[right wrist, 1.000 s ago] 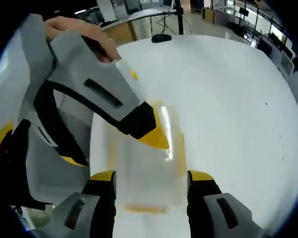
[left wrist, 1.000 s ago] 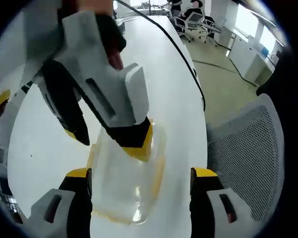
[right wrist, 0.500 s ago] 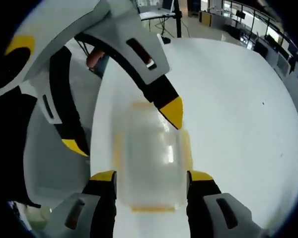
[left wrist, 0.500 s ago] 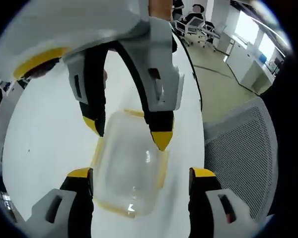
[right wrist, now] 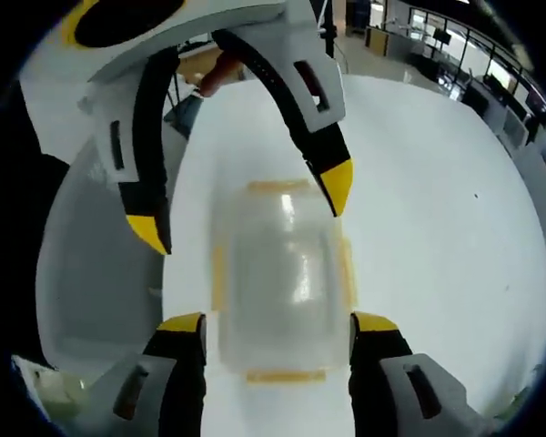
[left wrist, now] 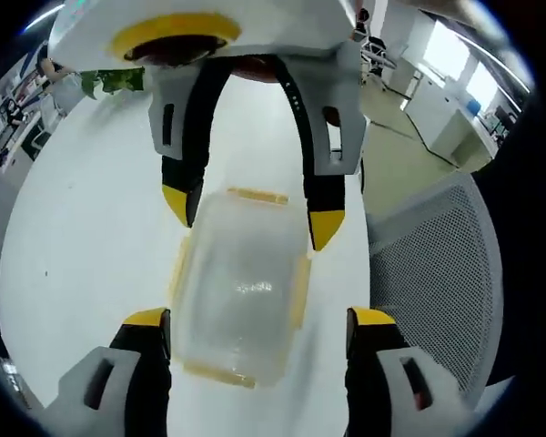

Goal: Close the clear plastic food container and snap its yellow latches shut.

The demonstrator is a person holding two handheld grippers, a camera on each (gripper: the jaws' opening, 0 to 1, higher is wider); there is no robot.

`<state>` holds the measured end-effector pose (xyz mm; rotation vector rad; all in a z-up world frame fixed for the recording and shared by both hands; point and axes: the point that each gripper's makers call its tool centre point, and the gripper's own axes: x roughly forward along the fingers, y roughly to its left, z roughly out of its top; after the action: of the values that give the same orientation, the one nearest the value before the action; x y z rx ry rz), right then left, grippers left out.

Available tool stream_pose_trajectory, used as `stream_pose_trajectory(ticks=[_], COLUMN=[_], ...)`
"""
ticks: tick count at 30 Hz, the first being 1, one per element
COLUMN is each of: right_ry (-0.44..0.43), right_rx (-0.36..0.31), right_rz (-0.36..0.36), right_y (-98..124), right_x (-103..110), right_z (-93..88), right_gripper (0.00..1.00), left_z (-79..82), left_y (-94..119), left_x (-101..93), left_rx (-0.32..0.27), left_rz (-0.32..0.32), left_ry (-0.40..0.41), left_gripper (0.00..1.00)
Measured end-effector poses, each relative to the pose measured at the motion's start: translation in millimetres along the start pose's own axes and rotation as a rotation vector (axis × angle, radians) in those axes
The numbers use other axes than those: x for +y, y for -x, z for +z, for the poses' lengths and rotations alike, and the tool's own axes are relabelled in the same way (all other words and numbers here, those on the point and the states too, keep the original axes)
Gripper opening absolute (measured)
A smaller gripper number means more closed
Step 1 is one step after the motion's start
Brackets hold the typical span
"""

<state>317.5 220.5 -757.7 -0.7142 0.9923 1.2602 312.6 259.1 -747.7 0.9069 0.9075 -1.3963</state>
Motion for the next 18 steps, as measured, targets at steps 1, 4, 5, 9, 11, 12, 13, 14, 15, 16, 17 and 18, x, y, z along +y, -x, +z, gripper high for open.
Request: stream_pose_trajectory(ticks=[1, 4, 5, 9, 11, 12, 13, 14, 15, 16, 17, 18], right_ry=[-0.001, 0.002, 0.001, 0.001, -0.003, -0.007, -0.008, -0.008, -0.009, -0.008, -0.005, -0.004], right_rx=[0.001, 0.004, 0.002, -0.009, -0.014, -0.016, -0.016, -0.016, -0.015, -0.014, -0.012, -0.011], right_rz=[-0.004, -0.009, -0.010, -0.020, -0.022, -0.024, -0.024, -0.024, -0.021, -0.021, -0.020, -0.017], right_y=[0, 1, 1, 3, 4, 3, 3, 3, 2, 1, 1, 0], right_x=[0, -1, 0, -2, -2, -3, -3, -3, -2, -2, -1, -1], right_z=[-0.1, -0.9, -0.5, 1.6, 2.4, 2.3, 2.1, 1.8, 1.1, 0.8, 0.0, -0.5], right_gripper=[0.63, 0.63, 0.63, 0.63, 0.63, 0.63, 0.63, 0.63, 0.63, 0.63, 0.63, 0.64], left_z=[-0.4, -1.2, -1.1, -2.6, -5.9, -8.4, -10.2, -11.4, -12.7, -14.1, -14.7, -15.3], left_y=[0, 0, 0, -1, -2, -3, -3, -3, -3, -4, -3, -3], left_x=[0.4, 1.8, 3.7, 10.6, 10.7, 10.3, 9.6, 10.0, 11.1, 12.0, 12.2, 12.6], left_rx=[0.002, 0.006, 0.006, 0.008, 0.020, 0.030, 0.038, 0.043, 0.047, 0.051, 0.052, 0.053], left_rz=[-0.002, -0.015, -0.017, -0.017, -0.031, -0.041, -0.045, -0.045, -0.042, -0.044, -0.046, -0.049], left_ry=[-0.003, -0.006, -0.007, -0.016, -0.015, -0.017, -0.025, -0.034, -0.039, -0.047, -0.049, -0.049], left_gripper=[0.78, 0.78, 0.77, 0.76, 0.77, 0.77, 0.77, 0.77, 0.77, 0.77, 0.77, 0.77])
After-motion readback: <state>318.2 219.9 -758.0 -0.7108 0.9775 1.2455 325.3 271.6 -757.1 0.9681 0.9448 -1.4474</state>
